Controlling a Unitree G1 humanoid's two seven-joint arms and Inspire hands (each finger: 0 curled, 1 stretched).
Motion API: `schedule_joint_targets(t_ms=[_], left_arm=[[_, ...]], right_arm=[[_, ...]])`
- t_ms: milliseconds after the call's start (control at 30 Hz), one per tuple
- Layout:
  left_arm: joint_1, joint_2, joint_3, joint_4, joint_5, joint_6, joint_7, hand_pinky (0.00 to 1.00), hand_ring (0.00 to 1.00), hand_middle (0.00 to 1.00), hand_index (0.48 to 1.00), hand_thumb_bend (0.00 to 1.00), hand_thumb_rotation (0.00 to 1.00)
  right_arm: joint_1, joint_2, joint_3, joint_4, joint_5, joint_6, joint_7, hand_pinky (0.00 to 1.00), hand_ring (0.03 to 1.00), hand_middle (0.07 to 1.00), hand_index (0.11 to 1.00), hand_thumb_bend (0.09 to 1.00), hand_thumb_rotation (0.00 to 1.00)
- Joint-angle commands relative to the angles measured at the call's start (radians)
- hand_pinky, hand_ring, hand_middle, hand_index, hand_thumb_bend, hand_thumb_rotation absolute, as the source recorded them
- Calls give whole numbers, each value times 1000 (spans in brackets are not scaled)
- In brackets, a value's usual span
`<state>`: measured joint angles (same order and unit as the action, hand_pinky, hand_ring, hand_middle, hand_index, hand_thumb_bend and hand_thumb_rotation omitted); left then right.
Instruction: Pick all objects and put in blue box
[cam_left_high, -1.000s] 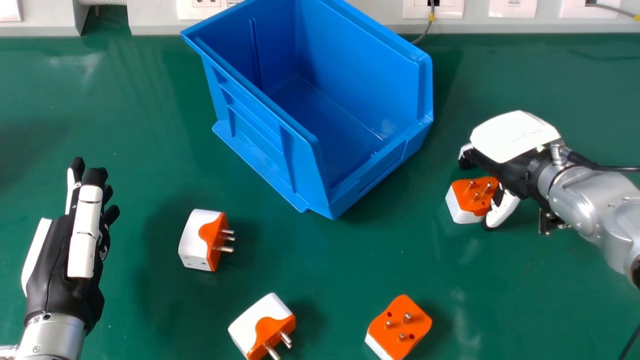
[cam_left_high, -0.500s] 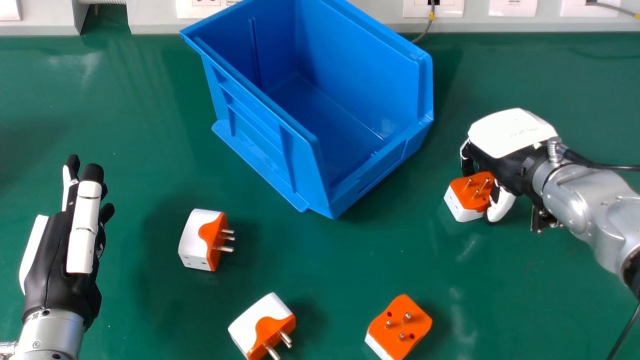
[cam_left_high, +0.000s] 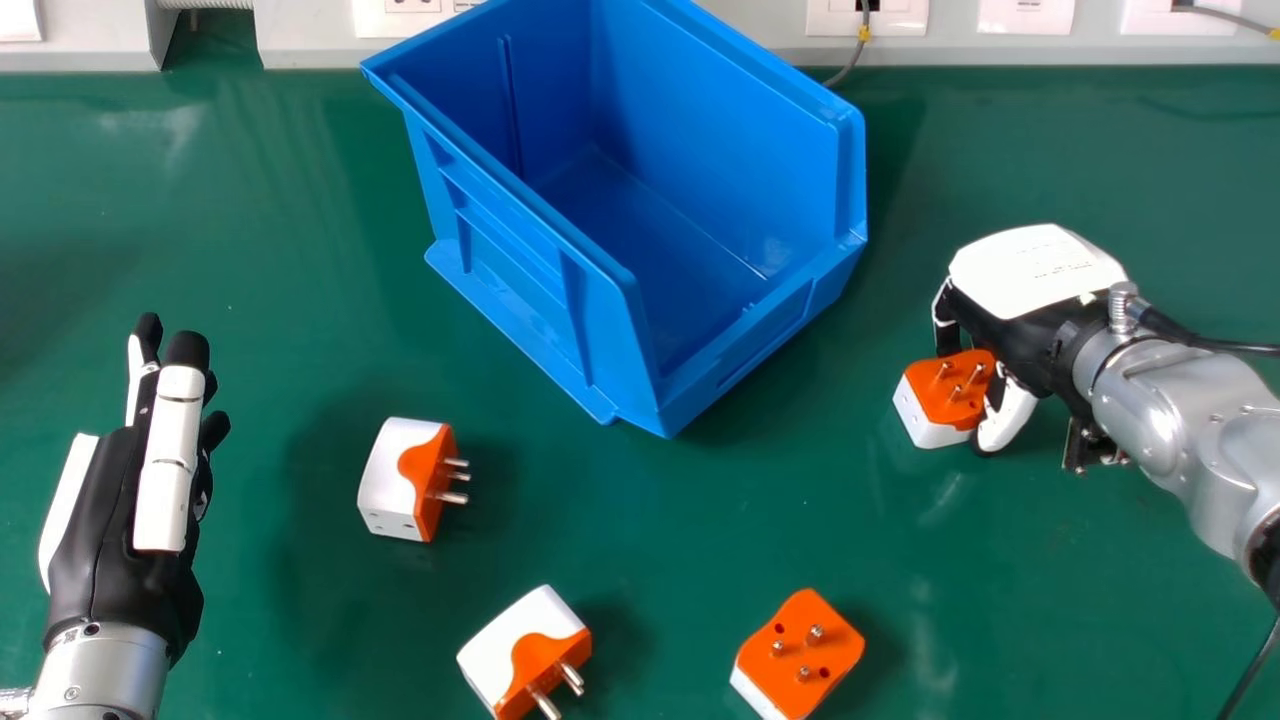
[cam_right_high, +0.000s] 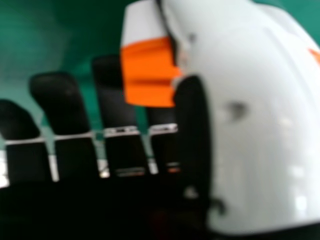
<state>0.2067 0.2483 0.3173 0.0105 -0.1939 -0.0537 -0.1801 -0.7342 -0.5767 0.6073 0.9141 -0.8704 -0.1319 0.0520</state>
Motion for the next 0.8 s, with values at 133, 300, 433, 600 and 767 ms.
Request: schedule_joint_targets(t_ms=[133,300,433,600,767], left_arm=[[0,8,6,-24,-3,-9,-10,994,1000,1000,1000,613,1000],[4,6,7,-38,-4,-2,-10,996,1000,1000,1000,616,1000],[-1,10,8,-33,-3,2,-12,997,1000,1000,1000,617,1000],[-10,11,9,-13,0,-8,-14,997,1000,1000,1000,617,1000],[-14,12,8,-13,2,-4,-13,997,1000,1000,1000,617,1000]], right_arm=[[29,-10,-10,6,16,20,40,61,114,188,196,682,1],[37,-10,-27,-4,35,28,53,49,101,153,159,705,0],[69,-24,-73,-68,84,48,79,40,93,142,148,660,0],[108,-40,-124,-119,135,37,86,34,89,139,145,491,0],[142,-57,-167,-172,180,17,103,39,94,259,161,414,0]])
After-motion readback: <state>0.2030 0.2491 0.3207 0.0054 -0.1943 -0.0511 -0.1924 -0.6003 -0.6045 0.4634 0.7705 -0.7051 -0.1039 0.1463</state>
